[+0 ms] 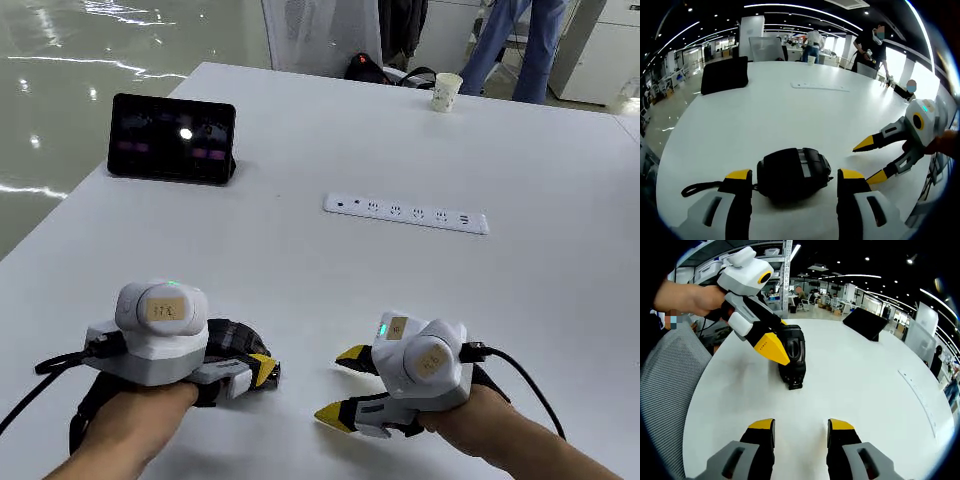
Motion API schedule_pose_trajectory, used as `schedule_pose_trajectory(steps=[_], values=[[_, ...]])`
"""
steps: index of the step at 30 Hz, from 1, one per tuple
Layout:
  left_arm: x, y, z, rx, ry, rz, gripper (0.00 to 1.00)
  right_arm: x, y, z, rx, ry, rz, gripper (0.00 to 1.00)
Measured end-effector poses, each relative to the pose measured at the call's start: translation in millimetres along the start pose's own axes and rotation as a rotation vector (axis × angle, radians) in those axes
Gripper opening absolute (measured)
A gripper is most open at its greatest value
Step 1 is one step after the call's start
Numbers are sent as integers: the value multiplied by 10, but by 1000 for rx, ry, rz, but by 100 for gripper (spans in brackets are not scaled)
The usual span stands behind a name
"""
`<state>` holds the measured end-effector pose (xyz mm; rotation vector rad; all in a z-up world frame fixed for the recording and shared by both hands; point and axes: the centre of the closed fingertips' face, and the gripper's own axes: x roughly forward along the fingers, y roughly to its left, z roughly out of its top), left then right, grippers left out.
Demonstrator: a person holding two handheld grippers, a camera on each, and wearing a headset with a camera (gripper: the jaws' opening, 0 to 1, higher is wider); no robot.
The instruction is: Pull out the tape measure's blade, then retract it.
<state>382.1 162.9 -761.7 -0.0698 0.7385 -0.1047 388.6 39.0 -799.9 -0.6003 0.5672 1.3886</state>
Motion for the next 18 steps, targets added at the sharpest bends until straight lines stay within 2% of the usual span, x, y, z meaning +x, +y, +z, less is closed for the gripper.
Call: schedule_pose_trajectory(steps=[11, 18], values=[[-74, 3, -82, 29, 12, -25, 69, -270, -42, -168, 67, -13, -50, 45], [-114, -7, -100, 45, 2, -39, 69, -427, -54, -244, 129, -28, -82, 51]])
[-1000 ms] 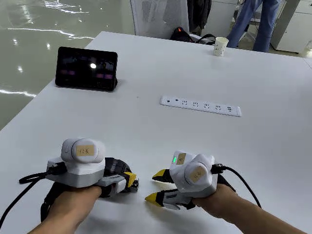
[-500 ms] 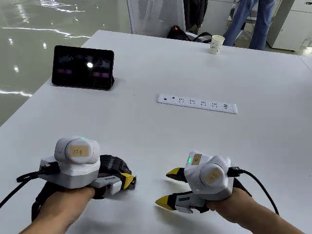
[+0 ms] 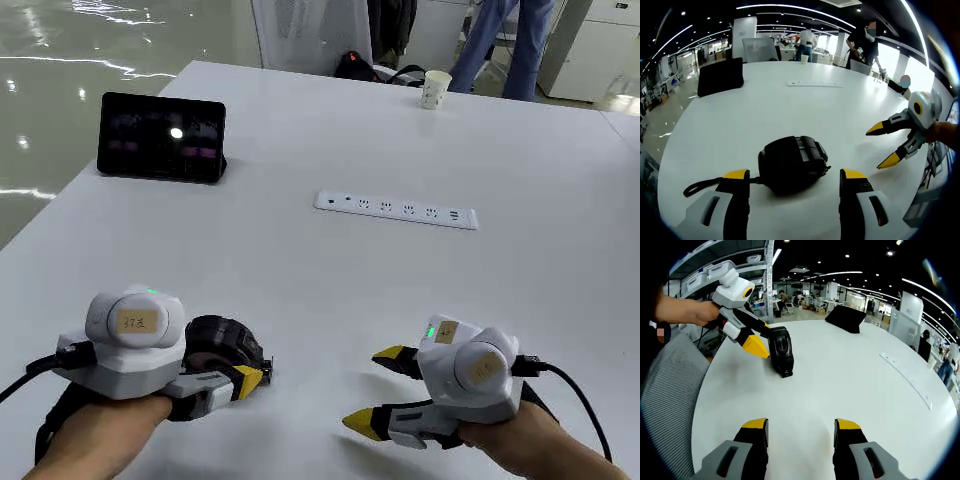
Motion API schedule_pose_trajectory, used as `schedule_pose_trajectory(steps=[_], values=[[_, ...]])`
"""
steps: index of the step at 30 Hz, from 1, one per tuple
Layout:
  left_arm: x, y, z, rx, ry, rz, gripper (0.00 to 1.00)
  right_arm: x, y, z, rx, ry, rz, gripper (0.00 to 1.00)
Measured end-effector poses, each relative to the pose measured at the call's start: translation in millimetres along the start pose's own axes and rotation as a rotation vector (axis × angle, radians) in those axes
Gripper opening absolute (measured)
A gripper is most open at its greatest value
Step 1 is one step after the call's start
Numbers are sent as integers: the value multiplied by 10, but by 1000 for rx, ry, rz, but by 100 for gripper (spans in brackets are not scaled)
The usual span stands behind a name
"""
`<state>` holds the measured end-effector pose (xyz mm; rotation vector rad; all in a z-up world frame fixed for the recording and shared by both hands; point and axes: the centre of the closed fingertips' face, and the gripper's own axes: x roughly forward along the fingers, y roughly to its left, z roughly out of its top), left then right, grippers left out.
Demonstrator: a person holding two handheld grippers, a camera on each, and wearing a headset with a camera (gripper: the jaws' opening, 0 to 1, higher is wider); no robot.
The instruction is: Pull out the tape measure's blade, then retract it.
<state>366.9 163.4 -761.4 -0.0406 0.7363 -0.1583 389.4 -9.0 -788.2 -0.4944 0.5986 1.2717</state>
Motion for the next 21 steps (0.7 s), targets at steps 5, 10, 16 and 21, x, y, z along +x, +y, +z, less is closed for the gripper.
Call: schedule_pose_trajectory(steps=[5, 10, 16, 21], values=[[-42, -4, 0, 24, -8, -9, 69, -104, -13, -70, 34, -7, -22, 53], [-72, 23, -21, 41, -5, -9, 69, -195, -16, -148, 62, -10, -46, 56], [-115, 2, -67, 51, -10, -29, 70, -302, -10, -218, 85, -15, -77, 60], [-150, -24, -62, 61, -33, -56, 71, -391, -10, -260, 114, -26, -102, 63]])
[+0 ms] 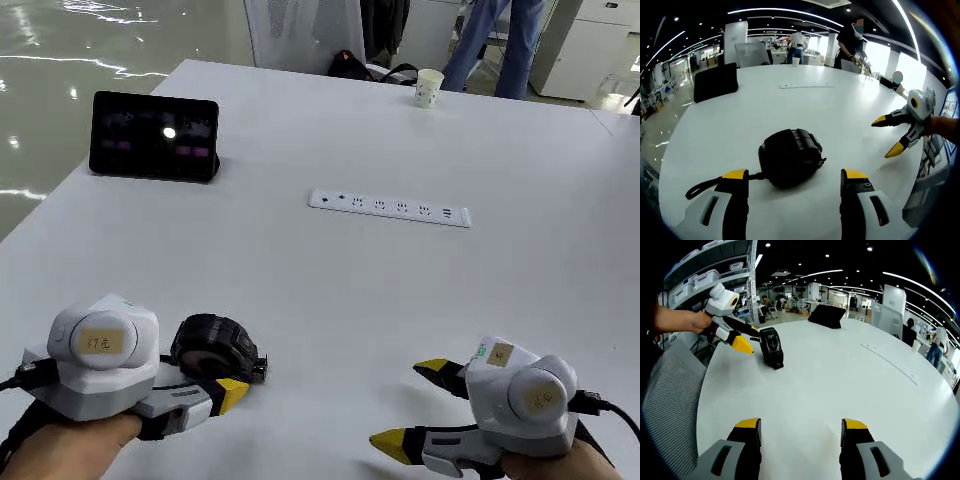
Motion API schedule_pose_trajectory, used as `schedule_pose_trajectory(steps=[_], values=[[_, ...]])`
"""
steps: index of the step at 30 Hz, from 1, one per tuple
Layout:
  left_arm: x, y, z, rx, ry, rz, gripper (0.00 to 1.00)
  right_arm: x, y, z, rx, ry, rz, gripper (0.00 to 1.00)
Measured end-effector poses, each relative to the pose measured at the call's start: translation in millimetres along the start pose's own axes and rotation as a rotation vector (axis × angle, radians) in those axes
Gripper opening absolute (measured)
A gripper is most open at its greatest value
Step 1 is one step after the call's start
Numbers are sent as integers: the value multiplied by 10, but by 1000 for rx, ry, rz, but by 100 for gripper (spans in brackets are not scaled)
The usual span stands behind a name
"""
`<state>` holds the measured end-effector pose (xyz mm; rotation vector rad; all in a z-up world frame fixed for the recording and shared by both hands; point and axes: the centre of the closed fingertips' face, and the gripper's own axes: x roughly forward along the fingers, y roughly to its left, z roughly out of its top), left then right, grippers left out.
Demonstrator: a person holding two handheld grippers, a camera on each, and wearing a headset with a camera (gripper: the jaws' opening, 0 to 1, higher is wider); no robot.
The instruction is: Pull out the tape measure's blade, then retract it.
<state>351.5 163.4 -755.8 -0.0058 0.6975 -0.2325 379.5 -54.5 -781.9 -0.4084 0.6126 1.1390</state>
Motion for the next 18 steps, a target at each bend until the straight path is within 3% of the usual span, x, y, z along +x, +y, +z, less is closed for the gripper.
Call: schedule_pose_trajectory(steps=[10, 18], values=[[-26, -36, -22, 26, -12, -39, 74, -155, 14, -86, 48, -16, -23, 68], [-79, -61, -35, 80, -30, -56, 76, -245, 46, -133, 72, -41, -40, 73]])
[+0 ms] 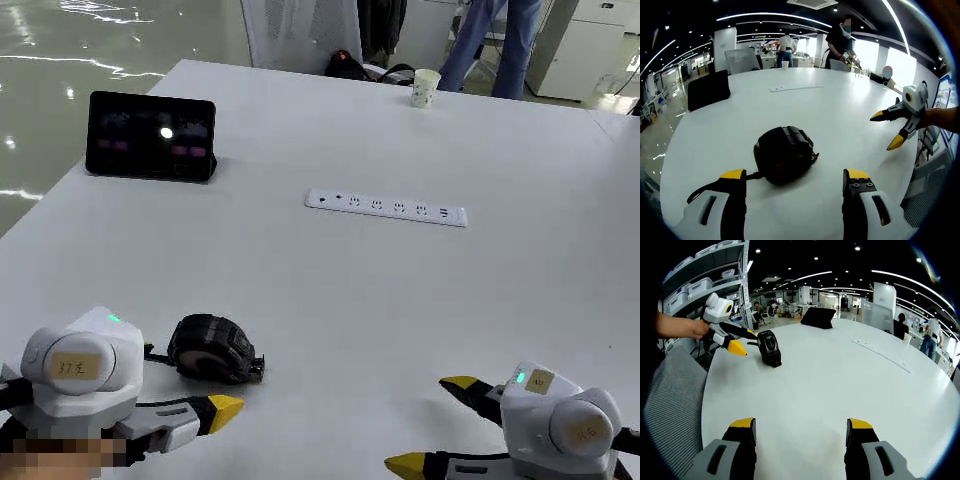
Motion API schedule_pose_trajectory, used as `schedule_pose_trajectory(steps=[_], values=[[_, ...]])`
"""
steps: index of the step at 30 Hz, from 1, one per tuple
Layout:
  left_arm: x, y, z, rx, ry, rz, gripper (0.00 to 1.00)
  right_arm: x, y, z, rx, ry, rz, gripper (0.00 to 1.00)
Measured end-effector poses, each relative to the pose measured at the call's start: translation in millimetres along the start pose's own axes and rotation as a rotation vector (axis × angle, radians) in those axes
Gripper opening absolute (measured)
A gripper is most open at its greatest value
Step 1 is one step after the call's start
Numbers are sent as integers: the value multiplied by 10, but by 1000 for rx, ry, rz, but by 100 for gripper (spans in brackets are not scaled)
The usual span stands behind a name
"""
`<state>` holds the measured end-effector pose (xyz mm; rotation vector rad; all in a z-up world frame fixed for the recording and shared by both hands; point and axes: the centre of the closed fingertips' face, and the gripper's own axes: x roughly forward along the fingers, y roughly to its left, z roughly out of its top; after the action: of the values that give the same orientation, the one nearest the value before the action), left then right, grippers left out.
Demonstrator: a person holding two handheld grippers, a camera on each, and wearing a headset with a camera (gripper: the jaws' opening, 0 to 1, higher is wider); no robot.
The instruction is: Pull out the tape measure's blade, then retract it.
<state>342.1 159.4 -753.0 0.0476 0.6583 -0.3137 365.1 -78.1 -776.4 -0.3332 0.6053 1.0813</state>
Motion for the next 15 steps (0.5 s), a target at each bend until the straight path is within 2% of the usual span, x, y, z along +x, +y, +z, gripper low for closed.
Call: schedule_pose_trajectory(steps=[10, 15], values=[[-60, -57, 8, 48, -27, -31, 80, -73, -21, -10, 42, -36, -36, 77], [-79, -107, 11, 73, -42, -52, 83, -130, 25, -4, 62, -56, -45, 80]])
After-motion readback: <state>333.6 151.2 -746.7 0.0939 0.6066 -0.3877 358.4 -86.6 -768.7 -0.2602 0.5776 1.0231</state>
